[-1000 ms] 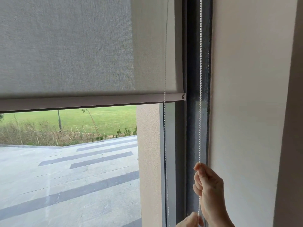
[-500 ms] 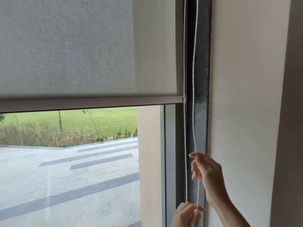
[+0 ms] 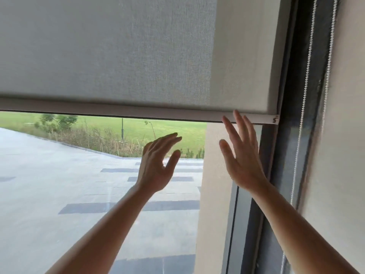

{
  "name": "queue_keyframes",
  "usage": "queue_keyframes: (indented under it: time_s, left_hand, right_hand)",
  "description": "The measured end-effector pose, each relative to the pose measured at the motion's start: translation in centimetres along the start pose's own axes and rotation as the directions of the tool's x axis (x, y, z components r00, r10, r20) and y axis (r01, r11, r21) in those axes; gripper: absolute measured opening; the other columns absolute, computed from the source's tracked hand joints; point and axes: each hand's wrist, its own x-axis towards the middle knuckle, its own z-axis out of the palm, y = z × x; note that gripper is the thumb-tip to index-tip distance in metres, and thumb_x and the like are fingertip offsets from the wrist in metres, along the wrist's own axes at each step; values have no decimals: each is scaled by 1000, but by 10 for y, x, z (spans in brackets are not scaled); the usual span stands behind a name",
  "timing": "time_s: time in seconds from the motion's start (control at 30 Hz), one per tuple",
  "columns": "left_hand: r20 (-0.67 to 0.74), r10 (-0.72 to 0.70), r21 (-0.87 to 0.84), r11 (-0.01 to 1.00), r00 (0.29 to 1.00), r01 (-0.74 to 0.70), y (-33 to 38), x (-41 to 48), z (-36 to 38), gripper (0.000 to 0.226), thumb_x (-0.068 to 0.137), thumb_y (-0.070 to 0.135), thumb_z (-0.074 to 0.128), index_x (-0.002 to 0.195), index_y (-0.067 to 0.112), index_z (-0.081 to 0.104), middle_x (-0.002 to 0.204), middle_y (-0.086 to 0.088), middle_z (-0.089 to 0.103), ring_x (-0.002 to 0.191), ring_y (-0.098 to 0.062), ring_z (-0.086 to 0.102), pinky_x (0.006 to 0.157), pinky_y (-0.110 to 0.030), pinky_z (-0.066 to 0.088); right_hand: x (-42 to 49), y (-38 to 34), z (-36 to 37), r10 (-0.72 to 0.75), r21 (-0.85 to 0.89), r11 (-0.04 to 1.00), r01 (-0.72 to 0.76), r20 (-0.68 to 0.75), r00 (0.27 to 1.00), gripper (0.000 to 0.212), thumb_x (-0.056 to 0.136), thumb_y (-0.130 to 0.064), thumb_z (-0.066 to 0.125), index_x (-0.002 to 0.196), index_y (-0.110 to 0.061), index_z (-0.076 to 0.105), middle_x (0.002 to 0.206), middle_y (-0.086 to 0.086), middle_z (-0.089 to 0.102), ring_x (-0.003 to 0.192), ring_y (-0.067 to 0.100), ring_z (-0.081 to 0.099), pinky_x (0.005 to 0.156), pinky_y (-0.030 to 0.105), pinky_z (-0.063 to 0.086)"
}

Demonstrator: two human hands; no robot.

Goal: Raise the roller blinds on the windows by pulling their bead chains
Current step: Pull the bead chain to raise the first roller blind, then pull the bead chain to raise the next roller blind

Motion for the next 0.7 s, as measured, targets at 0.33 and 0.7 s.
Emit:
queue_keyframes:
  time_s: [0.33,0.7]
  left_hand:
    - [27,-269,260,932,963,253,-142,-59,-150,53,93,49,24,138,29,44,147,2,45,135,-15,42,114,-39,24]
    - [-113,-389,416,817,914,399,-268,-141,-421,51,91,51,33,136,31,44,146,9,45,135,-7,39,110,-29,32]
  right_hand:
    - [14,-67,162,88,85,988,-126,356,931,68,87,-66,10,148,-37,6,162,1,-4,148,22,-13,114,64,7]
    - [42,-361,363,-98,469,874,-125,423,901,60,95,-52,32,148,-39,8,162,1,-2,147,20,-13,114,62,10]
